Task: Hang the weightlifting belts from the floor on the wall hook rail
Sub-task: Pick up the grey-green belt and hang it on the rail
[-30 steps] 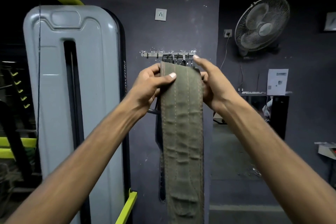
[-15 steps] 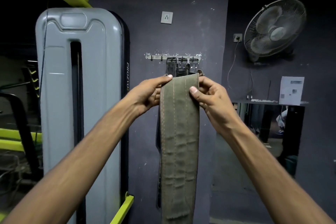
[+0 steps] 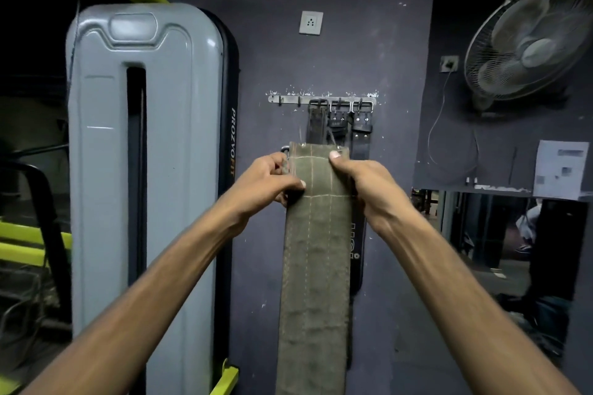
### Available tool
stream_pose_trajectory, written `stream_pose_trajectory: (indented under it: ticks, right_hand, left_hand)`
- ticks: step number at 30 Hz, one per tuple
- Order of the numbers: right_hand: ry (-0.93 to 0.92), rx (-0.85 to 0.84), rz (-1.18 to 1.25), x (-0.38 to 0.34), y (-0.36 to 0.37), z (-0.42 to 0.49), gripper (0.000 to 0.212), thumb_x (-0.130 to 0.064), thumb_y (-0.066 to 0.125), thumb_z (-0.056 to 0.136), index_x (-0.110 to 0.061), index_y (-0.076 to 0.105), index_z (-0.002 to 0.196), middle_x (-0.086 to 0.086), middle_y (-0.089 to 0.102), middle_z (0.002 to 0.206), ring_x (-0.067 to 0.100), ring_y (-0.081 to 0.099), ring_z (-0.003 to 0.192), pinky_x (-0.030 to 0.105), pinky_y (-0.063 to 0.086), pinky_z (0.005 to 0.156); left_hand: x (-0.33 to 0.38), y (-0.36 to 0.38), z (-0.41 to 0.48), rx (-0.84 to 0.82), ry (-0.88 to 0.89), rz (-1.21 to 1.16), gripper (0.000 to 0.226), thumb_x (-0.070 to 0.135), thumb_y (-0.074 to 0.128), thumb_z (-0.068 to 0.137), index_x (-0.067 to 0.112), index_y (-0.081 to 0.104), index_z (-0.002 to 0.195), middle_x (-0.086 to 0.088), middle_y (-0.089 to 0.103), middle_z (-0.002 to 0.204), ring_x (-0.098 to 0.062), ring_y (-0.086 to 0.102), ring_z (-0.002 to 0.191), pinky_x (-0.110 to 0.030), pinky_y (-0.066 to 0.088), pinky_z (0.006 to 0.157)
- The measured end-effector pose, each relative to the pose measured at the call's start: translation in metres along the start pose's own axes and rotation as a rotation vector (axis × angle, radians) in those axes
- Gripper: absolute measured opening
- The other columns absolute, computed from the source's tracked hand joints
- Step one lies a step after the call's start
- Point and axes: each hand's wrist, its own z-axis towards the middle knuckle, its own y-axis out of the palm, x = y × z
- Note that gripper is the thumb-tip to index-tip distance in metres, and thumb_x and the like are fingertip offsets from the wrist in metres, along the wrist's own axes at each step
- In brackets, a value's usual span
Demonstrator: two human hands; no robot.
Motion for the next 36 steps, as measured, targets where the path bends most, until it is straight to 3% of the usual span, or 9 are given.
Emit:
stream_pose_trajectory:
  ticks: [4,9,13,17,22,25,30,34,36]
  right_hand:
    - [-0.078,-0.044,-0.096,0.035,0.018,0.038,0.039,-0.032,0.060,0.101,0.005,0.074,0.103,0.013,0.080,0.099,0.021,0.073,0.088,0.035,0.055,0.084]
    - [-0.163,-0.004,-0.164,0.071,0.050,0.118,0.027,-0.027,0.055,0.105,-0.006,0.071,0.111,0.010,0.079,0.106,0.025,0.075,0.104,0.042,0.057,0.096]
    - [-0.241,0.113,-0.202,0.099,0.068,0.189,0.017,-0.028,0.061,0.100,-0.017,0.068,0.111,0.003,0.079,0.104,0.022,0.075,0.102,0.047,0.057,0.096]
    - [-0.418,0.326,-0.280,0.123,0.086,0.240,0.029,-0.020,0.068,0.094,-0.016,0.066,0.123,-0.004,0.077,0.105,0.008,0.073,0.099,0.042,0.059,0.094]
    - [-0.560,0.435,-0.386,0.145,0.096,0.296,0.040,-0.019,0.069,0.094,-0.018,0.063,0.134,-0.011,0.076,0.096,0.001,0.071,0.089,0.027,0.060,0.086]
    - [-0.606,0.468,-0.406,0.162,0.095,0.336,0.060,-0.024,0.068,0.095,-0.017,0.047,0.151,-0.004,0.076,0.112,0.007,0.072,0.099,0.031,0.059,0.092]
    - [-0.674,0.466,-0.447,0.176,0.082,0.406,0.072,-0.030,0.065,0.095,-0.013,0.033,0.158,0.004,0.071,0.125,0.017,0.069,0.111,0.031,0.055,0.099]
    - [-0.731,0.454,-0.473,0.163,0.068,0.468,0.070,-0.024,0.066,0.097,-0.010,0.034,0.157,0.004,0.072,0.097,0.007,0.063,0.075,0.008,0.048,0.072]
    - [-0.771,0.463,-0.505,0.153,0.060,0.503,0.067,-0.024,0.066,0.097,-0.009,0.037,0.155,0.001,0.060,0.073,0.004,0.048,0.057,0.008,0.039,0.054]
  left_hand:
    - [-0.040,-0.021,0.039,0.028,-0.080,0.034,0.031,0.037,0.056,0.098,0.011,0.065,0.085,0.009,0.061,0.056,-0.008,0.061,0.054,-0.028,0.055,0.059]
    - [-0.110,-0.049,0.120,0.151,-0.015,0.053,0.027,0.033,0.062,0.096,0.006,0.065,0.096,0.005,0.066,0.056,-0.005,0.060,0.049,-0.030,0.052,0.055]
    - [-0.157,-0.066,0.186,0.306,0.102,0.143,0.027,0.034,0.070,0.090,0.014,0.064,0.107,0.002,0.069,0.075,-0.015,0.065,0.060,-0.039,0.058,0.063]
    - [-0.191,-0.071,0.229,0.394,0.186,0.239,0.038,0.034,0.068,0.091,0.018,0.061,0.125,0.010,0.067,0.088,-0.015,0.066,0.067,-0.035,0.058,0.071]
    - [-0.228,-0.072,0.287,0.470,0.279,0.274,0.046,0.033,0.066,0.092,0.023,0.057,0.136,0.016,0.064,0.092,-0.007,0.057,0.058,-0.028,0.050,0.060]
    - [-0.250,-0.073,0.326,0.505,0.327,0.299,0.051,0.037,0.066,0.092,0.023,0.055,0.140,0.009,0.064,0.107,-0.004,0.052,0.058,-0.022,0.044,0.061]
    - [-0.274,-0.073,0.389,0.561,0.400,0.336,0.052,0.035,0.067,0.091,0.021,0.056,0.140,0.005,0.062,0.104,-0.004,0.050,0.062,-0.021,0.046,0.063]
    - [-0.275,-0.072,0.452,0.617,0.465,0.348,0.049,0.031,0.070,0.089,0.021,0.060,0.136,0.003,0.064,0.099,-0.009,0.050,0.062,-0.027,0.049,0.065]
    - [-0.271,-0.074,0.487,0.654,0.490,0.354,0.047,0.030,0.071,0.089,0.019,0.061,0.134,0.007,0.063,0.099,-0.012,0.054,0.065,-0.028,0.049,0.067]
